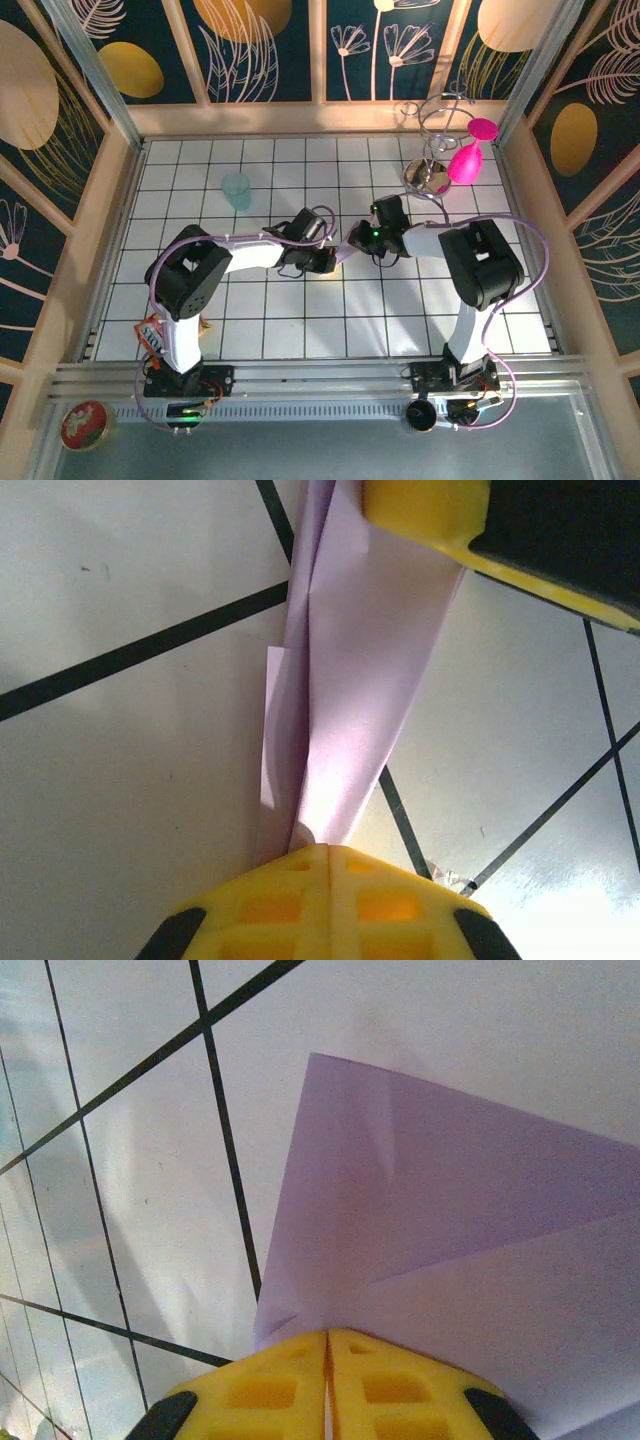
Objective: Fold a paper plane with a square sheet of paper (pick it up from the middle)
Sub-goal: Fold the wing for the fifth time at the center of the table.
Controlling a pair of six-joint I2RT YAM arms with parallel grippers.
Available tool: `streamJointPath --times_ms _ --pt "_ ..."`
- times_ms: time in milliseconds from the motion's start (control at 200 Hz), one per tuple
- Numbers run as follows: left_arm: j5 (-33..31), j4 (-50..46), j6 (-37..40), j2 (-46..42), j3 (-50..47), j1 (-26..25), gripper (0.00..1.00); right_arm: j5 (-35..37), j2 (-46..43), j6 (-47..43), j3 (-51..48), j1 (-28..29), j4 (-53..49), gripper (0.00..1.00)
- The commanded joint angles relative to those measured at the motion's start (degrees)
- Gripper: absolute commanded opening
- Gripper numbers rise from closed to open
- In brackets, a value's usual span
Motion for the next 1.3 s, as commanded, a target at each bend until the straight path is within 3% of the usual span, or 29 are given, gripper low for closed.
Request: streamJointPath --times_ms 0,335,761,986,1296 --pt "-1.62 -10.09 1.53 -0.61 -3.28 -0.29 0.00 3.52 3.29 -0.21 -1.64 -0.94 -4.81 0.11" --pt "-7.25 -17.22 6.15 -2.16 -3.13 -0.26 0.00 3.96 3.48 -0.30 -1.73 -0.92 -5.15 0.11" --pt "-9.21 -21.97 9.65 -7.07 -4.06 -0.23 0.00 3.96 3.25 -0.39 -1.20 -1.04 -5.52 0.10" --pt "-7.90 -11.94 6.00 -15.51 -2.14 -0.26 0.00 3.80 3.02 -0.32 -1.29 -1.01 -5.38 0.10" --pt "2.06 3.49 -2.60 -8.21 -1.79 -0.29 0.00 2.91 2.92 0.18 -1.07 -1.02 -4.73 0.11"
